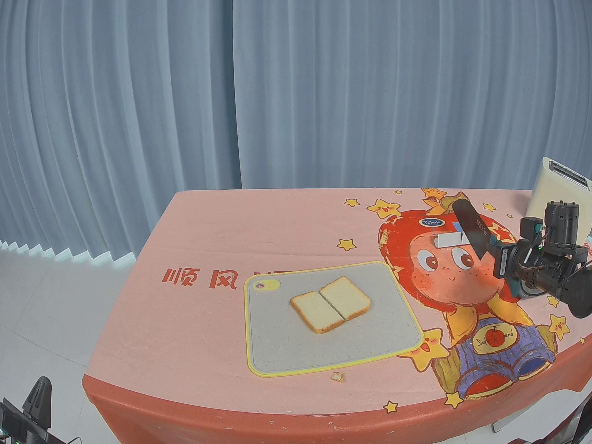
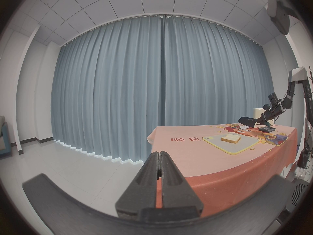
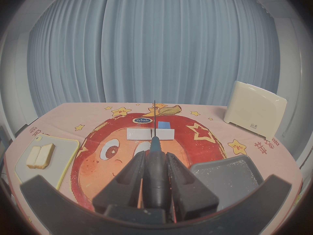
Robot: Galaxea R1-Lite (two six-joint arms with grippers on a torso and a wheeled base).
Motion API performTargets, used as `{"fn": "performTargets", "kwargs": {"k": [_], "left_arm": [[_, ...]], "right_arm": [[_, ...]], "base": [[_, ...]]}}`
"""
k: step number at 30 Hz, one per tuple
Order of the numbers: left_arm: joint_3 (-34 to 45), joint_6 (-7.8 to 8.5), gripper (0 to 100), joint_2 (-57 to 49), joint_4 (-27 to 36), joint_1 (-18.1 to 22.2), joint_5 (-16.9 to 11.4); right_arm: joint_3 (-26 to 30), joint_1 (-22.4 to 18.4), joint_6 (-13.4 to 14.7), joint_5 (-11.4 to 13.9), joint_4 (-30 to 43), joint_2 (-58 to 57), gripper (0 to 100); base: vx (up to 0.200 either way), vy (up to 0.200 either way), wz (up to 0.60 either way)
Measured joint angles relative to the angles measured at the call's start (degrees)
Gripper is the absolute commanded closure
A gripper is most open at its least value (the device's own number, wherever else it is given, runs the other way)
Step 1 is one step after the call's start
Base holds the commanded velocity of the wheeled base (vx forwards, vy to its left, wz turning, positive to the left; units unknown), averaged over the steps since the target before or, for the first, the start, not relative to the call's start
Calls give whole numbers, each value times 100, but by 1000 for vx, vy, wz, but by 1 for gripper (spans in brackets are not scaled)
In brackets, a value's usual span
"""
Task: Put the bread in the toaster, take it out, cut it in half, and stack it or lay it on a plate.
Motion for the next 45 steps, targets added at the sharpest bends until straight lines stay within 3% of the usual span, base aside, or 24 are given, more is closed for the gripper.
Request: {"fn": "performTargets", "kwargs": {"k": [15,45], "left_arm": [[0,0,100,0,1,5,0],[0,0,100,0,1,0,0]], "right_arm": [[27,162,-34,-45,5,7,100],[207,116,-27,-79,-73,101,100]], "base": [[0,0,0],[0,0,0]]}}
